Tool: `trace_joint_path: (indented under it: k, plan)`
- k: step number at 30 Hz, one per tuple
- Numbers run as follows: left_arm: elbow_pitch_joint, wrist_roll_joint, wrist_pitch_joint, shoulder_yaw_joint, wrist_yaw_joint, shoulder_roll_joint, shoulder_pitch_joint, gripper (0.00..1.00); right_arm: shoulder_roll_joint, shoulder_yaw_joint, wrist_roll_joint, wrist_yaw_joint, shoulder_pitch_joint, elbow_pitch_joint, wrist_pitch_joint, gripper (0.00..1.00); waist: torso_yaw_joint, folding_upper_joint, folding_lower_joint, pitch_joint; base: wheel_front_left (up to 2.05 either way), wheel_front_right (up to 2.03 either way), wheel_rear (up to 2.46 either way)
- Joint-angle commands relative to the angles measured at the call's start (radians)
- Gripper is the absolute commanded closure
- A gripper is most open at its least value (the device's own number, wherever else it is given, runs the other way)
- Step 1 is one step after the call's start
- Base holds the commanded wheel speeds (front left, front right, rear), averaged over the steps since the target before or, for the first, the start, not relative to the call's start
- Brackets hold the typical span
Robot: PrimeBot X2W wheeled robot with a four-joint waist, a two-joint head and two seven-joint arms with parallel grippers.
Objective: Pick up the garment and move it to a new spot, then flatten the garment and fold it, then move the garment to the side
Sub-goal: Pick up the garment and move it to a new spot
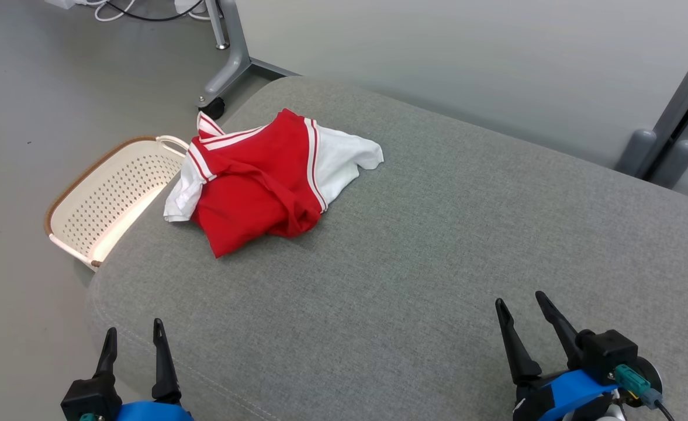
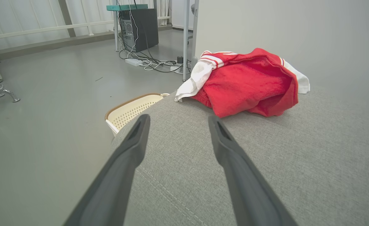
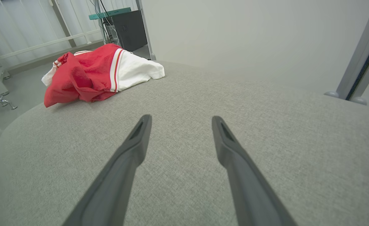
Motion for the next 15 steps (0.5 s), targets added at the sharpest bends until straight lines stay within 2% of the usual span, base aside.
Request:
trace_joint_path:
  k: [1, 5, 10, 15]
  plan:
    - [-0.006, -0.007, -0.003, -0.001, 0.011, -0.001, 0.005, 0.0, -0.011, 0.006, 0.007, 0.0, -0.011, 0.004, -0.005, 0.0, 0.002, -0.0001, -0.0001, 0.004, 0.0, 0.0, 0.0]
    - [-0.006, -0.011, -0.003, -0.006, 0.016, -0.001, 0.007, 0.0, -0.016, 0.016, 0.013, 0.0, -0.014, 0.003, -0.005, 0.0, 0.001, -0.0001, -0.0001, 0.007, 0.0, 0.0, 0.0]
    - [0.012, -0.031, -0.003, -0.008, -0.003, -0.002, -0.047, 0.0, -0.032, 0.012, 0.017, 0.0, 0.006, -0.012, -0.005, 0.0, -0.005, -0.0001, -0.0001, 0.021, 0.0, 0.0, 0.0]
    - [0.045, -0.041, -0.003, 0.019, 0.0, -0.002, -0.117, 0.0, -0.057, 0.045, 0.022, 0.0, -0.02, -0.029, -0.005, 0.0, -0.051, -0.0001, -0.0001, 0.072, 0.0, 0.0, 0.0]
